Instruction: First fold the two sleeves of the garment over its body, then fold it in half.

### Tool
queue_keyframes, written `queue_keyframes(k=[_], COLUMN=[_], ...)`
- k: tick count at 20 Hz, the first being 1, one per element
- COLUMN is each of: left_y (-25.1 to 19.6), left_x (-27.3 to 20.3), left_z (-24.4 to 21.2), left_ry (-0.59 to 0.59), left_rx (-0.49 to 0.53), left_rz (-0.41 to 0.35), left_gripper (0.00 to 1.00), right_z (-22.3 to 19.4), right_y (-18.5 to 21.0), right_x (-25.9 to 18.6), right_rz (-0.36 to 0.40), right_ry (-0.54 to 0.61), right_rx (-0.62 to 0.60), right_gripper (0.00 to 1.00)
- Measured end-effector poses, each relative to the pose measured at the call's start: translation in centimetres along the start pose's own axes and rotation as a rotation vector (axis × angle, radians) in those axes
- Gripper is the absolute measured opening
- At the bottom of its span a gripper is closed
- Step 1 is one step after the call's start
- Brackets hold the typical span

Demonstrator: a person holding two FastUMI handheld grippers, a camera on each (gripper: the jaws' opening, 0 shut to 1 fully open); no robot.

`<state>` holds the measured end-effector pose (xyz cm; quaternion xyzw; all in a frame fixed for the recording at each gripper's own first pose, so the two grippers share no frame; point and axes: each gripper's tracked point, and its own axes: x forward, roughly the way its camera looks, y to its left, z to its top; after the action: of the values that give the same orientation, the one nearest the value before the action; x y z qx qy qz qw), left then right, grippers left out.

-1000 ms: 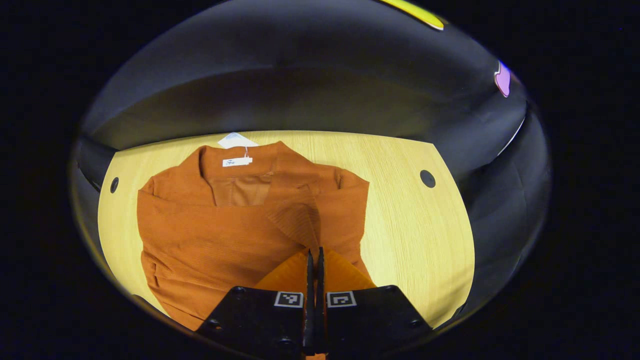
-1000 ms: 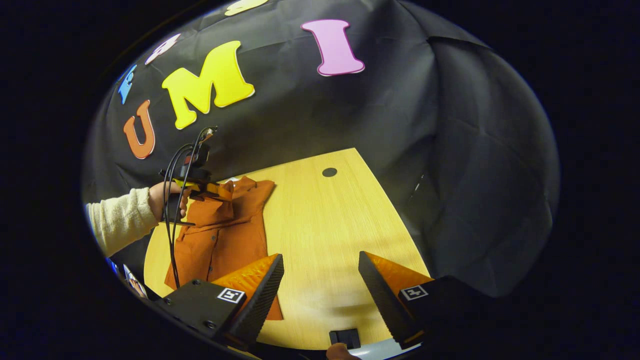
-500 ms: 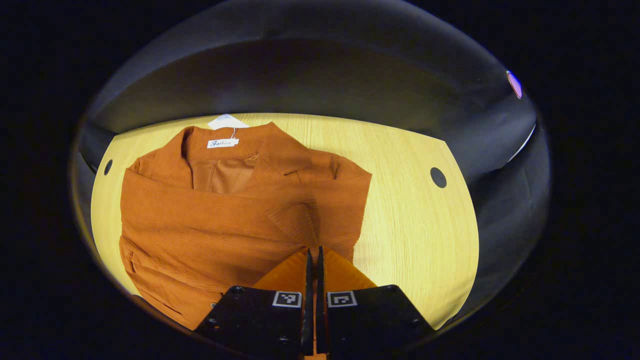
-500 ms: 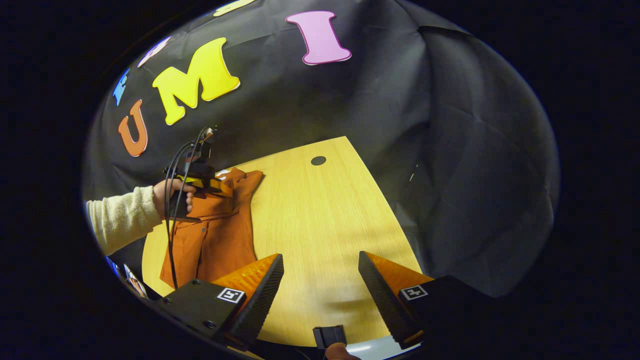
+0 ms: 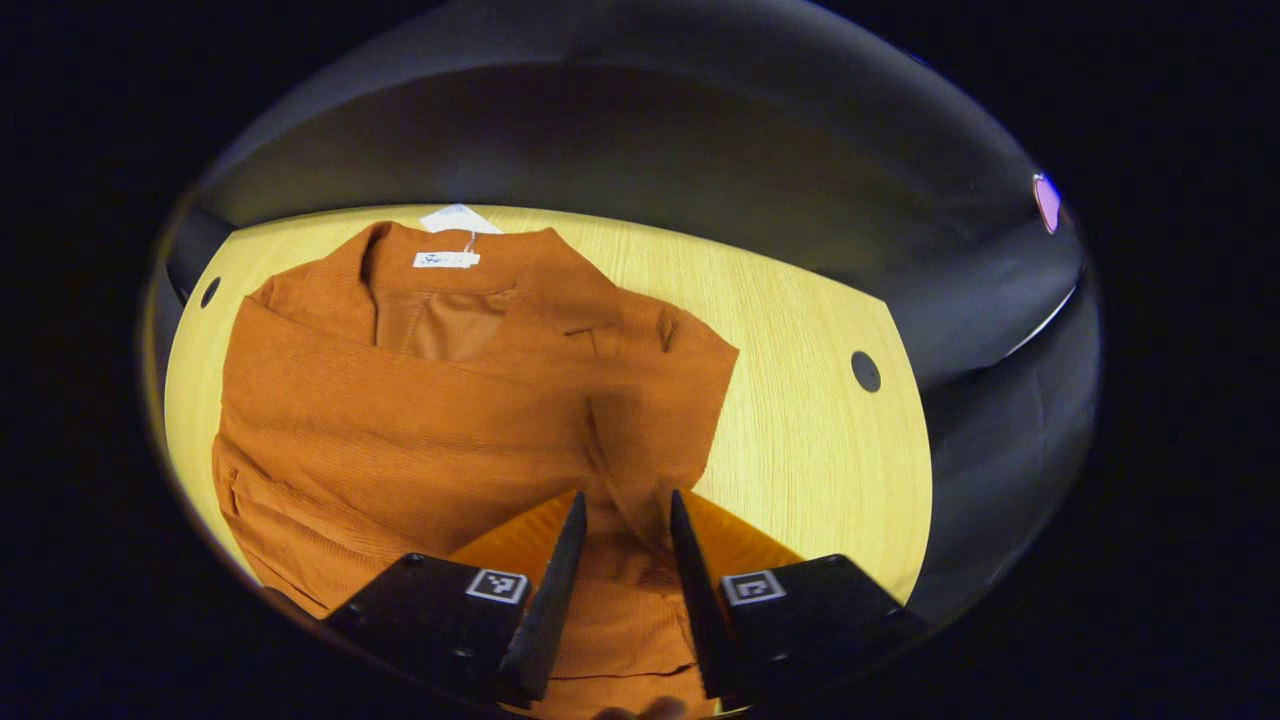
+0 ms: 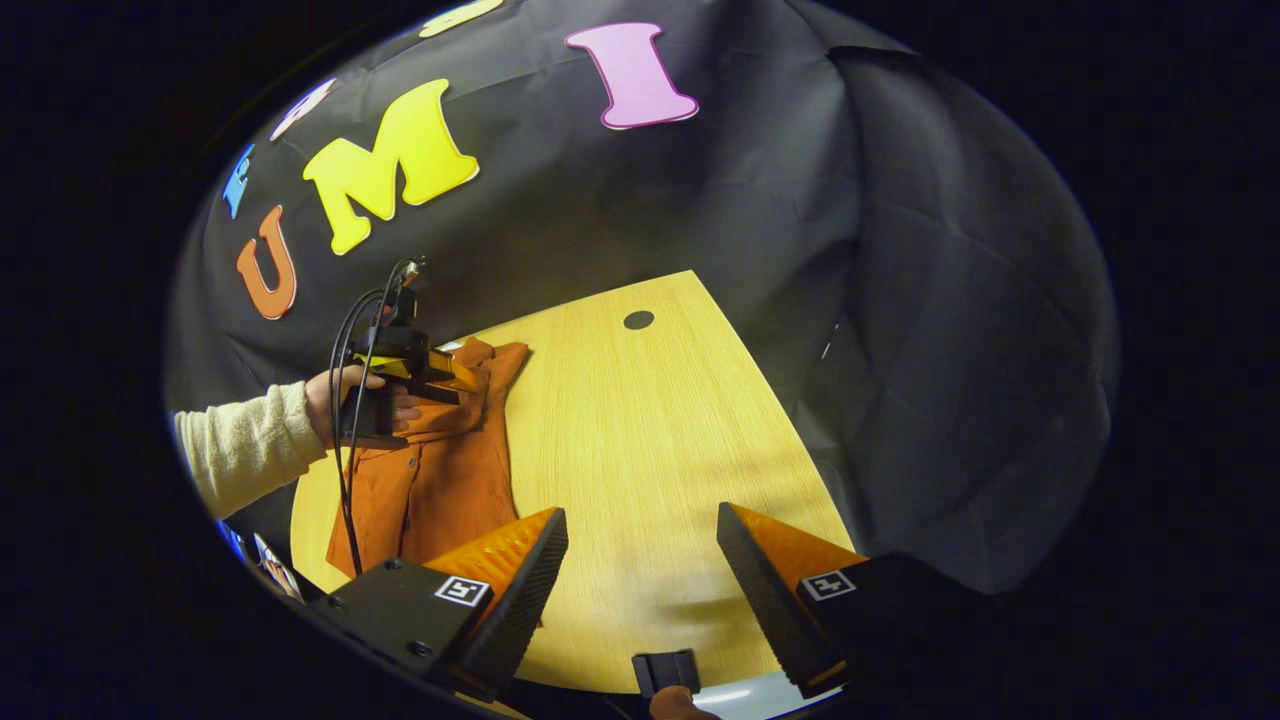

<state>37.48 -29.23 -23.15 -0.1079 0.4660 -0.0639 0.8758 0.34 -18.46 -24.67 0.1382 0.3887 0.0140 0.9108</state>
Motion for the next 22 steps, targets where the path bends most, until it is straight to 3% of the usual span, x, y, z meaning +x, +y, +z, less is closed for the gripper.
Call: queue_keyframes(k=[1,3,5,6,8,13,16,19,22], left_y=[0.1,0.9,2.2,3.1,5.2,11.3,17.3,24.3,29.4], left_x=[-0.5,-1.4,-2.6,-2.9,-4.8,-10.2,-13.6,-15.9,-18.0], left_z=[0.3,0.8,1.1,0.9,0.4,-1.4,-3.8,-7.2,-11.9], left_ry=[-0.013,-0.038,-0.061,-0.061,-0.072,-0.17,-0.205,-0.2,-0.135], left_rx=[-0.018,-0.047,-0.062,-0.063,-0.066,-0.05,-0.059,-0.052,-0.09], left_rz=[-0.009,-0.016,-0.024,-0.013,0.0,0.011,0.05,0.138,0.175], left_gripper=[0.7,0.82,0.83,0.98,1.0,1.0,1.0,1.0,0.99], right_z=[-0.1,-0.4,-0.8,-1.1,-1.9,-4.6,-6.8,-8.7,-11.1], right_y=[0.3,1.1,2.2,2.8,4.4,8.6,11.4,13.4,15.0], right_x=[0.0,0.0,0.2,0.3,0.9,2.9,4.6,6.1,7.7], right_rz=[0.0,0.008,0.016,0.02,0.032,0.066,0.096,0.111,0.127], right_ry=[-0.002,-0.003,-0.003,0.0,0.011,0.051,0.101,0.145,0.212], right_rx=[-0.005,-0.011,-0.017,-0.022,-0.04,-0.113,-0.145,-0.176,-0.208], right_gripper=[0.93,0.96,0.96,0.96,0.93,0.96,0.96,0.96,0.96])
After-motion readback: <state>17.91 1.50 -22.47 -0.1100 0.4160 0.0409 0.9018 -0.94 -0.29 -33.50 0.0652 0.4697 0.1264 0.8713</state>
